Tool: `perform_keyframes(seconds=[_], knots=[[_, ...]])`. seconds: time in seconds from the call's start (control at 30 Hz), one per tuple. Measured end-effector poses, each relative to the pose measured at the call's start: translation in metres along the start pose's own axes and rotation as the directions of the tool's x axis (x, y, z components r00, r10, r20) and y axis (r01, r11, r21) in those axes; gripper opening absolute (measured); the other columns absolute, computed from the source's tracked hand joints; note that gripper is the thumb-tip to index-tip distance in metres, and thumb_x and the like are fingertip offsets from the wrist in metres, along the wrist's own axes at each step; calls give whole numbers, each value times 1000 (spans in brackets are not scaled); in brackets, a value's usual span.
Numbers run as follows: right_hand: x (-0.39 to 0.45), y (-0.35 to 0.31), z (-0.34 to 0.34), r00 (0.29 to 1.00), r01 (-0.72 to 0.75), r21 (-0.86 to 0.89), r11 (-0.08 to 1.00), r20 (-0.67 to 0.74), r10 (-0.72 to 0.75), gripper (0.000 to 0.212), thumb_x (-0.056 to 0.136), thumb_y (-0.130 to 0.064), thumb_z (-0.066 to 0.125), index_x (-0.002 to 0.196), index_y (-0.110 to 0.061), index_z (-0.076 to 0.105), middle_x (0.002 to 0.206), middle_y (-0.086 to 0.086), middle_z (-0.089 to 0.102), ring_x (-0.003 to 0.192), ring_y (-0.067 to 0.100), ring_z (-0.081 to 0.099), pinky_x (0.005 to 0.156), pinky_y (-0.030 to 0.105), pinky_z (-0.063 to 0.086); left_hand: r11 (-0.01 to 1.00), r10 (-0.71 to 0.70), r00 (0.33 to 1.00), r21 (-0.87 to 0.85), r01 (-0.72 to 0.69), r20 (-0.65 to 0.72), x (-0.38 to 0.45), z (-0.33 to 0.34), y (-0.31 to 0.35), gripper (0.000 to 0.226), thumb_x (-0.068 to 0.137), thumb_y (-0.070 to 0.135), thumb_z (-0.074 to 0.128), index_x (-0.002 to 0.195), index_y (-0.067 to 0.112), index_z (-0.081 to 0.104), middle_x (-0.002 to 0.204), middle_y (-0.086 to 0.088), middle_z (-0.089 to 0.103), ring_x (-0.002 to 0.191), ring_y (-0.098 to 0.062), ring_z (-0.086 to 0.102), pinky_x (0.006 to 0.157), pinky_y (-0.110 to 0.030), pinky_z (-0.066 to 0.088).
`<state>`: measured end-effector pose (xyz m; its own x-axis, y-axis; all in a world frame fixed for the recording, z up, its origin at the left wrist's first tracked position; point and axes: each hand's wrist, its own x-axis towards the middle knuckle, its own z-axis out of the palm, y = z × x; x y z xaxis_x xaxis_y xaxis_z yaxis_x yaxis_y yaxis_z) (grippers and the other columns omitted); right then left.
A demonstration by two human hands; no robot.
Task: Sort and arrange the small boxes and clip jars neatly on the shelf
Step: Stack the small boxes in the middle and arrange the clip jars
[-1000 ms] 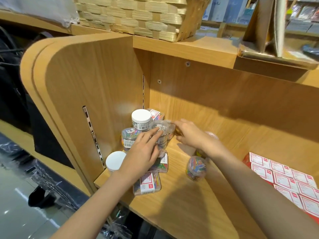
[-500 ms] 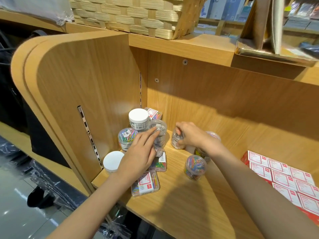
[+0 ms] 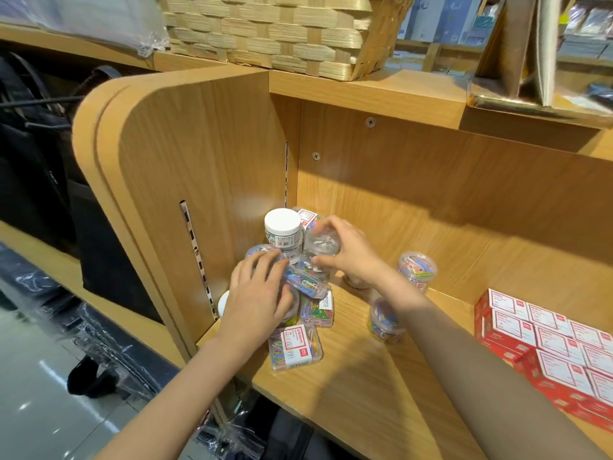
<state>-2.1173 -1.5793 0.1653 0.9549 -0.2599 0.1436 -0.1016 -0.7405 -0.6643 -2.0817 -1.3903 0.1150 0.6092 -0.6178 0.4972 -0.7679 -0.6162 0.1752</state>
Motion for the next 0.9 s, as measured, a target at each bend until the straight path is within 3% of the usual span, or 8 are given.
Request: perform_keyframes(seconds=[0.13,0.3,0.43,0.57,0.67,0.73,0.8,0.9], knots=[[-13,12,-44,967,-39,-51,998,-252,25,45,71,-23,77,102,-23,44,107,-2,48,104,16,45,80,25,32,1000,1,1000,-14,-1,-1,2,0,-1,42,84,32,34,111,12,59,117,-6,57,110,-24,42,94,-43,38],[-40,32,-45,991,-82,-281,956,-126,48,58,76,-24,73,123,-16,40,122,2,38,111,15,41,87,23,33,999,-13,1000,-39,12,-16,2,2,-2,42,84,31,34,111,12,59,117,-6,57,110,-24,40,92,-45,38],[-45,40,-31,976,-72,-650,757,-203,-81,79,66,-33,78,131,-15,36,138,11,29,123,26,26,101,39,26,999,-9,1000,-50,8,-26,0,5,-4,42,85,30,34,112,10,60,118,-8,57,110,-24,41,93,-45,37],[-35,44,-19,951,-150,-713,685,-295,-98,81,52,-29,86,120,-10,46,124,18,44,107,29,34,91,44,35,998,-7,1000,-55,6,-24,0,7,-5,41,84,29,35,113,12,59,120,-7,56,110,-24,41,95,-38,28],[-25,32,-22,926,-97,-663,742,-334,-177,76,57,-34,83,119,-6,48,121,18,46,107,32,41,93,45,33,999,-2,1000,-53,1,-23,-1,6,-6,41,84,29,36,113,12,59,119,-7,56,109,-24,41,95,-36,26],[-11,13,-22,935,51,-580,813,-258,-242,68,70,-31,76,125,-5,45,123,15,45,112,29,41,96,42,36,998,-2,1000,-57,1,-25,0,5,-6,40,83,28,37,113,12,59,118,-7,57,109,-24,41,95,-35,25],[9,-2,-15,959,188,-557,809,-75,-275,60,80,-28,68,130,-7,42,128,10,45,118,24,39,100,35,35,998,-5,1000,-58,3,-26,0,6,-7,40,83,28,37,113,12,59,119,-7,56,109,-24,41,95,-36,25],[38,-14,2,983,183,-552,813,91,-159,60,83,-24,64,134,-8,36,135,10,42,126,23,36,103,33,33,999,-1,1000,-49,0,-26,0,6,-7,40,83,27,37,114,12,58,118,-6,56,108,-23,41,95,-35,26]])
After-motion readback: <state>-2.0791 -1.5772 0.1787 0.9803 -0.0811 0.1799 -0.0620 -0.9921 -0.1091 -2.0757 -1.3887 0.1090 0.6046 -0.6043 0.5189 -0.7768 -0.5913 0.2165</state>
